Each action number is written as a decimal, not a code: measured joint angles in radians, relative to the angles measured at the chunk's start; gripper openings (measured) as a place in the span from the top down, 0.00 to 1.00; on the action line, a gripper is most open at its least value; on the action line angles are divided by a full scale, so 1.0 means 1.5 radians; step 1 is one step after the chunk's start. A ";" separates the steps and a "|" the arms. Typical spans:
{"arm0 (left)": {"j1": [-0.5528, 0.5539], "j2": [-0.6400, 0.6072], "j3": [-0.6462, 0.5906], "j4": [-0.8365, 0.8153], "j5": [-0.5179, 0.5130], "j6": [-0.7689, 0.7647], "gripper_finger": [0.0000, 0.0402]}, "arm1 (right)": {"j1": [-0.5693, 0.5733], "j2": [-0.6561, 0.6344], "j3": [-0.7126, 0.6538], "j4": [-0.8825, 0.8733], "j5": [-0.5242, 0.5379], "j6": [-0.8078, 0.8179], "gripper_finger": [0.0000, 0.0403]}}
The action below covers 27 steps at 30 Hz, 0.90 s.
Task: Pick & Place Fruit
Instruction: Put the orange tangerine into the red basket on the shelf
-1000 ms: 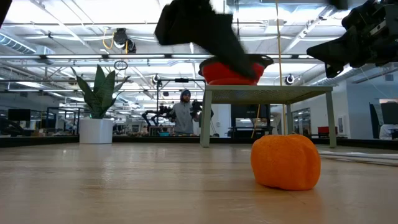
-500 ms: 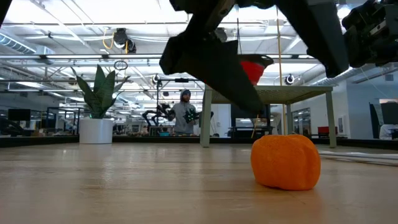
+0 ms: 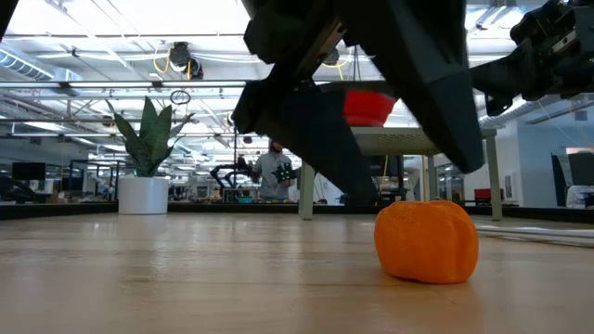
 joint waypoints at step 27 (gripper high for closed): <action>0.018 0.048 -0.002 0.054 0.019 0.053 0.28 | 0.000 0.018 0.001 -0.030 0.000 0.000 1.00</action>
